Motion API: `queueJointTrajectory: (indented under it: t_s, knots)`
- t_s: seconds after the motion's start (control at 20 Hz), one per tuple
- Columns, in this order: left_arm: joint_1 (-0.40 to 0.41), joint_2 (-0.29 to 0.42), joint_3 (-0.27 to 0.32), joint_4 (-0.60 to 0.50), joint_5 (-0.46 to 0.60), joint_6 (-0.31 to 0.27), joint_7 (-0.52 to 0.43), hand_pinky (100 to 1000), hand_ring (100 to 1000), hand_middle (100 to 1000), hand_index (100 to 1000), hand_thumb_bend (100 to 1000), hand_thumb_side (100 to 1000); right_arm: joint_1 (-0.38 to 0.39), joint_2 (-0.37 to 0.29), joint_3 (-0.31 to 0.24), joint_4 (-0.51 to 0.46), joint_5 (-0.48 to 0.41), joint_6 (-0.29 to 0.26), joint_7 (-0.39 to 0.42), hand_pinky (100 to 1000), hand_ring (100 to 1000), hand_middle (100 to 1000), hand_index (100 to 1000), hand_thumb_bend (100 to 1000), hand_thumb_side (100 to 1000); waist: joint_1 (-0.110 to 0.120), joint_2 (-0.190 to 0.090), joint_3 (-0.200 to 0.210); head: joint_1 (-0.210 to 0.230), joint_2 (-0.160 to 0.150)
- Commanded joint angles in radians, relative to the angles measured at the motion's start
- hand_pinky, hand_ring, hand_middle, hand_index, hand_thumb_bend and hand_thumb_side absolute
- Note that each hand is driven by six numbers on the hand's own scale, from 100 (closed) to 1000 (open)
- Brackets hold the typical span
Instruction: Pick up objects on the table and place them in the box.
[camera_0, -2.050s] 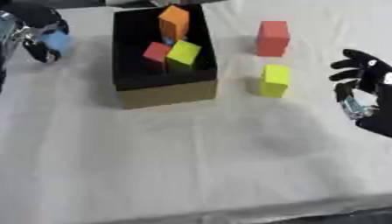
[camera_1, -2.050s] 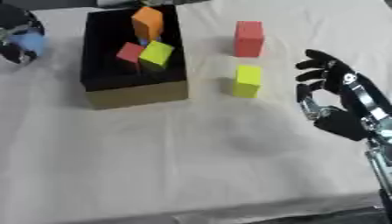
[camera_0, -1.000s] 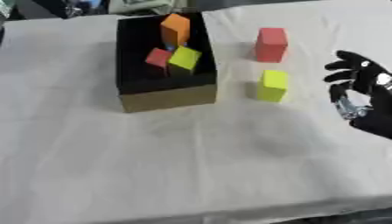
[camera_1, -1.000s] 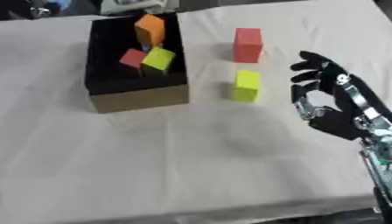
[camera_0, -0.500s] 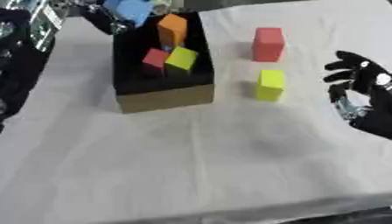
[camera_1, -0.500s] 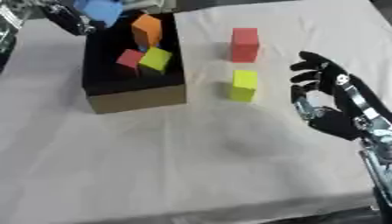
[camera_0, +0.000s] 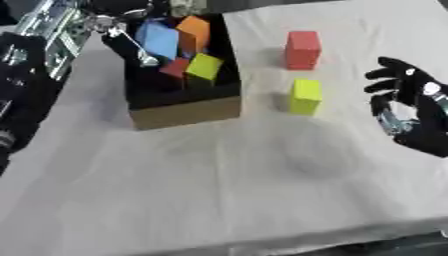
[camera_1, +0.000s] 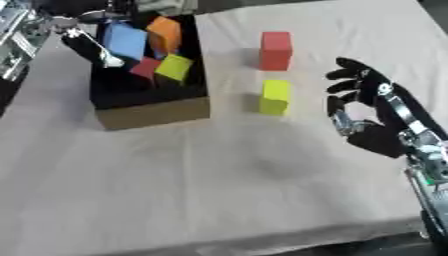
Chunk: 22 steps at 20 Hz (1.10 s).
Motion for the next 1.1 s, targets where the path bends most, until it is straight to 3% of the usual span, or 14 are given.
queueJointTrajectory:
  t_s: [0.05,0.3,0.7,0.85,1.0,1.1]
  knots:
    - [0.002,0.055,0.010,-0.056,0.020,0.014,0.019,864,827,844,916,1000,627,-0.008,-0.011,-0.014,-0.007,-0.001,0.001,-0.003,656,758,795,967,100,391,-0.018,-0.023,0.005,-0.007,0.005]
    - [0.055,0.102,0.040,-0.137,0.081,0.047,0.035,891,864,882,929,1000,754,-0.012,-0.017,-0.017,-0.003,0.001,0.001,-0.006,657,760,796,967,100,391,-0.024,-0.023,0.020,-0.021,0.005]
    - [0.159,0.155,0.098,-0.296,0.283,0.104,0.104,882,849,865,915,1000,848,-0.054,-0.053,-0.021,0.005,0.018,0.001,-0.013,663,765,803,971,100,385,-0.032,-0.025,0.042,-0.050,0.005]
    - [0.226,0.163,0.140,-0.369,0.410,0.141,0.155,860,811,814,901,1000,844,-0.097,-0.094,-0.015,0.015,0.036,-0.002,-0.010,667,768,806,972,100,388,-0.037,-0.025,0.054,-0.063,0.005]
    - [0.302,0.160,0.177,-0.436,0.550,0.184,0.184,840,772,765,884,993,723,-0.150,-0.155,0.005,0.050,0.048,0.003,0.002,674,776,816,978,143,396,-0.043,-0.027,0.078,-0.079,0.005]
    - [0.350,0.155,0.195,-0.466,0.619,0.211,0.185,836,763,754,879,927,703,-0.183,-0.194,0.023,0.079,0.058,0.003,0.016,677,779,819,980,177,398,-0.045,-0.028,0.094,-0.082,0.005]
